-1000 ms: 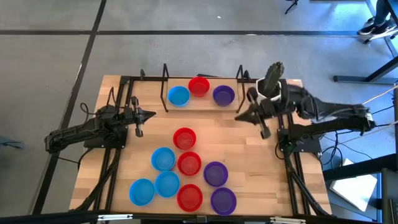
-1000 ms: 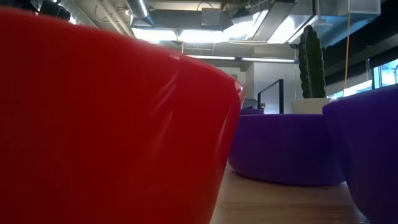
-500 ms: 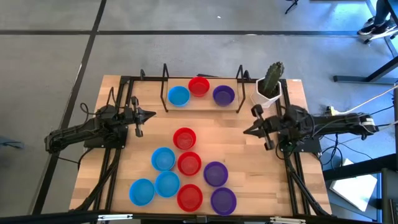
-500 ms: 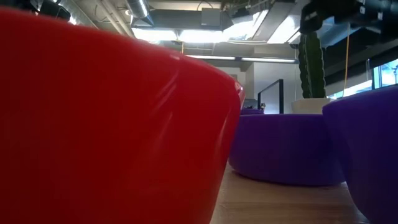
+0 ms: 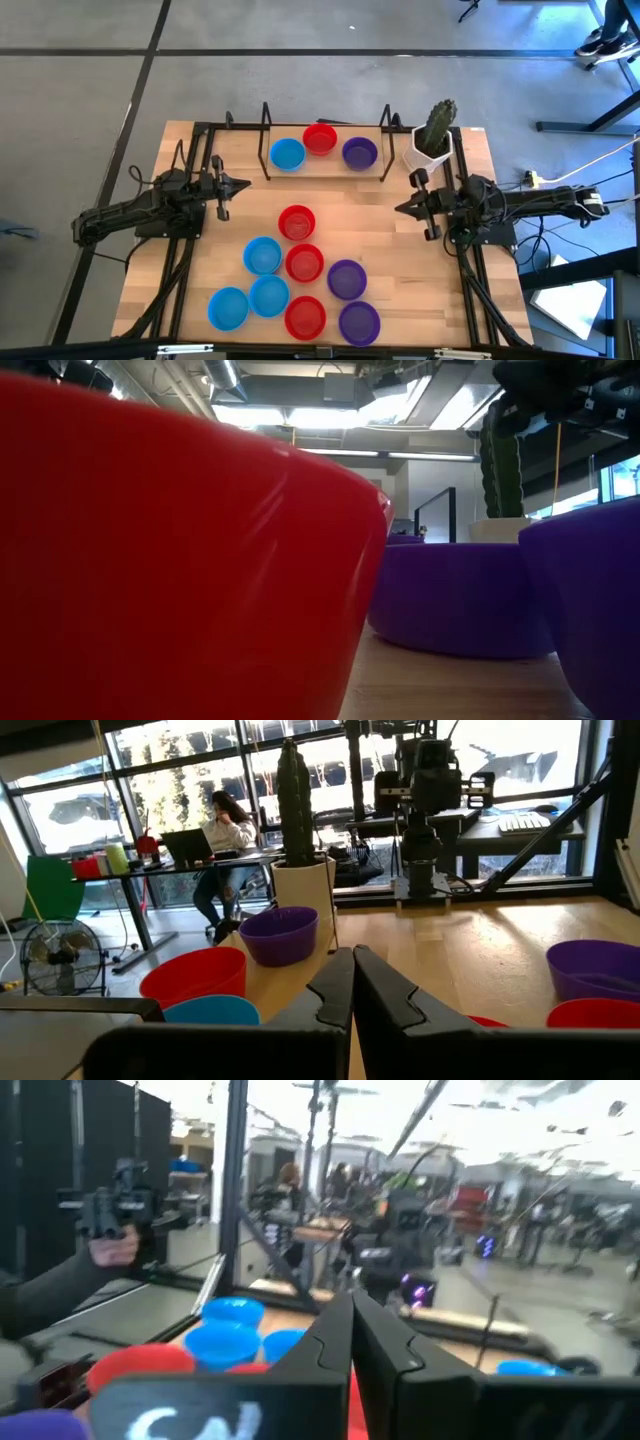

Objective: Pick & Place Mini bowls
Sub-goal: Stack the blue bowl on top of the blue bowl on the shelf

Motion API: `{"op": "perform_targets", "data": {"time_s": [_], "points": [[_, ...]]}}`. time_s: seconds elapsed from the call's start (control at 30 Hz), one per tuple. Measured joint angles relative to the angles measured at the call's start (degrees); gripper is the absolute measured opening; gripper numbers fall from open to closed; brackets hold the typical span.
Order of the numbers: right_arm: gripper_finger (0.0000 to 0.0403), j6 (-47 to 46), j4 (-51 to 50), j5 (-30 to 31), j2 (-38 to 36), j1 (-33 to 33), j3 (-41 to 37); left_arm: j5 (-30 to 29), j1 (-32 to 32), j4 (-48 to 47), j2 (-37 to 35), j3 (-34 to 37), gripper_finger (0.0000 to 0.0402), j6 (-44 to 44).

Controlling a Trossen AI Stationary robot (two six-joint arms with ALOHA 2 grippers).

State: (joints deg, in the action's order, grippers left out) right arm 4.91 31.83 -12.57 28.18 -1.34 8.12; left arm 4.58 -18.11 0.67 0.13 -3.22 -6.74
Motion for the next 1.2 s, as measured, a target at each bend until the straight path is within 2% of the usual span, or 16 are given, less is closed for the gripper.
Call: {"op": "perform_targets", "data": {"time_s": [0.2,1.2], "points": [[0.0009,-1.62,-2.70,-3.72,0.07,0.00,0.00,-0.01,0.00,-0.26,0.02,0.00,0.0010,4.57],[0.0010,-1.51,-5.77,-3.53,0.17,0.00,-0.02,-0.03,0.00,-0.52,-0.01,0.00,0.0010,4.07]]}}
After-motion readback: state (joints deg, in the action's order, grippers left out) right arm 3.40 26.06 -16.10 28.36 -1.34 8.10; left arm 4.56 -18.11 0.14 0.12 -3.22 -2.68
